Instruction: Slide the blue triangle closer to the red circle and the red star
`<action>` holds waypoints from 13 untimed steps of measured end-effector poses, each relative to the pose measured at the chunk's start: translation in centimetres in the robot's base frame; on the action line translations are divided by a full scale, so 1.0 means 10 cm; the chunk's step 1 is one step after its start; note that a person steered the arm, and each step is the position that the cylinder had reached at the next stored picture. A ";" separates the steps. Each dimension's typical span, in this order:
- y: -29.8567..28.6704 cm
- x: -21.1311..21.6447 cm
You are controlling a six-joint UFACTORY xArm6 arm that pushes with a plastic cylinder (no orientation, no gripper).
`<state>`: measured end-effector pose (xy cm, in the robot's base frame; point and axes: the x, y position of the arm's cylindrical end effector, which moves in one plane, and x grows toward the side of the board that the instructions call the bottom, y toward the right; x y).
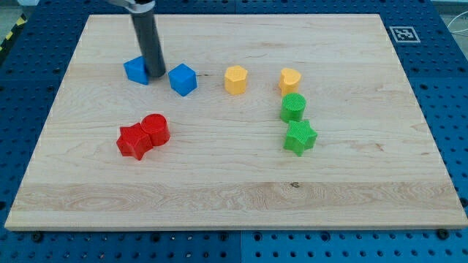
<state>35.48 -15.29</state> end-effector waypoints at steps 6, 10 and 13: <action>-1.04 -0.51; -0.82 0.27; -0.51 0.58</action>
<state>41.26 -20.42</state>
